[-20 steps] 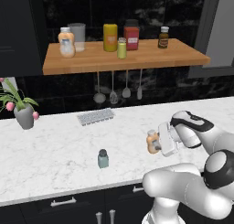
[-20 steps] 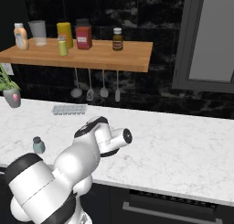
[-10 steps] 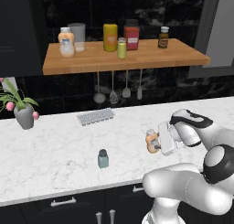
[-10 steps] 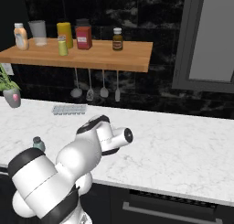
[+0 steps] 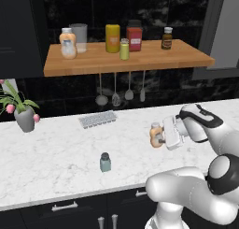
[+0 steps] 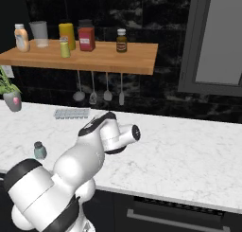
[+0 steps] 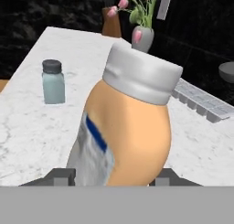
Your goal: Put the shaker and condiment bottle from the counter next to their counterparts in the cabinet.
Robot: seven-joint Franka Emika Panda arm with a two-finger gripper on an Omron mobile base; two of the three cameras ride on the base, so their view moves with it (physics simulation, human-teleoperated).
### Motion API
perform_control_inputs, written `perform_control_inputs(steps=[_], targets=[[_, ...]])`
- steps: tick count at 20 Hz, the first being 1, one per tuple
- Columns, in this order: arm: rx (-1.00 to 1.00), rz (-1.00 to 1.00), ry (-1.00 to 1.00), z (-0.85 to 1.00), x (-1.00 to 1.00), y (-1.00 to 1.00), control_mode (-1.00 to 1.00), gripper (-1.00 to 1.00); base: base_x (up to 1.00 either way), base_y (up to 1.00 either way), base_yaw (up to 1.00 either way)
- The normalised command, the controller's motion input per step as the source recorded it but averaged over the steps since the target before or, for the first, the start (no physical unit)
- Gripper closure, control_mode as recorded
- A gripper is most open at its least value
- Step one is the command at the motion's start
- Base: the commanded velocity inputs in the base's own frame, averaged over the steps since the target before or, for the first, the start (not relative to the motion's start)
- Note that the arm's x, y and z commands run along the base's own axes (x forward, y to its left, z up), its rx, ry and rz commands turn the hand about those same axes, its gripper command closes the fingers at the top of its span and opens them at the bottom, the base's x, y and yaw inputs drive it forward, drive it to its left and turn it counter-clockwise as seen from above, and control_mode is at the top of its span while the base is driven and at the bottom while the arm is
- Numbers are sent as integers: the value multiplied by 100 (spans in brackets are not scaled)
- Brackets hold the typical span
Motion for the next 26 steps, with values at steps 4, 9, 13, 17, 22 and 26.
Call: perform_control_inputs(steps=[4,9,13,17,22,26], targets=[[2,-8,0,68,1,33,-100,100,0,0,0],[0,-7,-1,66,0,44,-100,100,0,0,0],[0,-7,-4,66,0,48,-100,100,0,0,0],[0,-7,-6,68,0,47,-100,100,0,0,0],[0,-4,-11,73,0,43,-100,100,0,0,0],[0,-4,-11,66,0,43,-100,100,0,0,0]])
